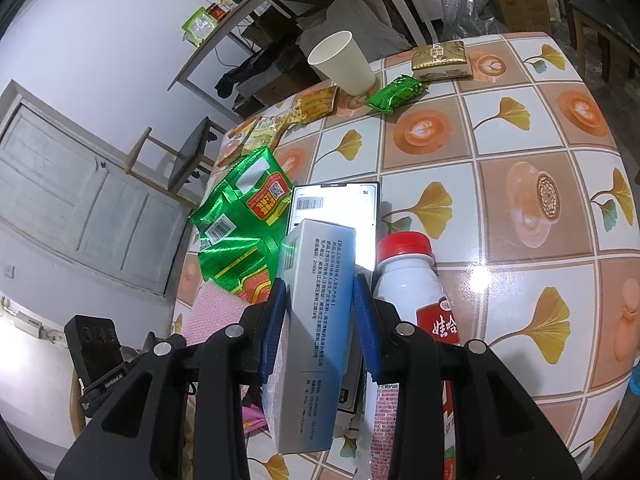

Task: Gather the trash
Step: 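Grasp the pink sponge with the left tool while the right tool grasps the white-blue box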

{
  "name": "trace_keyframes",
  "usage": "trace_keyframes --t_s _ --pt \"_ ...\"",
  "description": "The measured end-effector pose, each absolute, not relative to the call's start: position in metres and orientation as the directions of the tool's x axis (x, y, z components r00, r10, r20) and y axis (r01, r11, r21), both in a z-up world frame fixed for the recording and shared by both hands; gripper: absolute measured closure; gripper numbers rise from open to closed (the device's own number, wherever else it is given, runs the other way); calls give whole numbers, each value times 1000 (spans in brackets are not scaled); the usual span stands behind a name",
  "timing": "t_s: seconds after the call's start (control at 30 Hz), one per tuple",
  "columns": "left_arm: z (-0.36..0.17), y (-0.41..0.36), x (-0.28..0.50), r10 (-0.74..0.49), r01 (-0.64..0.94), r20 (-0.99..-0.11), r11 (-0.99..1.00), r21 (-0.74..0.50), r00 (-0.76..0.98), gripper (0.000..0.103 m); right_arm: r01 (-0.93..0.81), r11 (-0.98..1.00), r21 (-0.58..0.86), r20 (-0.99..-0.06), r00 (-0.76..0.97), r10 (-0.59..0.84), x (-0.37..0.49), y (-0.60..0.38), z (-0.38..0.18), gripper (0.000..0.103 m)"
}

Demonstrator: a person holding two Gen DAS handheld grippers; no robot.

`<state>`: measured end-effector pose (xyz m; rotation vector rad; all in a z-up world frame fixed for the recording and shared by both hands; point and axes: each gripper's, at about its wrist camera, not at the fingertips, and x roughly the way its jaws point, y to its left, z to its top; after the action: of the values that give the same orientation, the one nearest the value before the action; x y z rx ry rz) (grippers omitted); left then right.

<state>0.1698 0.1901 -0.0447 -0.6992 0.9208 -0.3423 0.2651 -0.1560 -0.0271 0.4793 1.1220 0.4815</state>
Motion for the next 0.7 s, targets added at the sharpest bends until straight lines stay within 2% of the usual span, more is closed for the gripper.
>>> trace_keyframes --t_s 0.13,0.7 --pt "-40 189 168 -556 2 -591 730 -684 585 84 -126 790 600 -716 354 601 264 -155 -25 69" --pt "-1 196 153 -558 79 -511 722 -688 654 85 -149 745 650 -648 404 646 256 -166 3 70"
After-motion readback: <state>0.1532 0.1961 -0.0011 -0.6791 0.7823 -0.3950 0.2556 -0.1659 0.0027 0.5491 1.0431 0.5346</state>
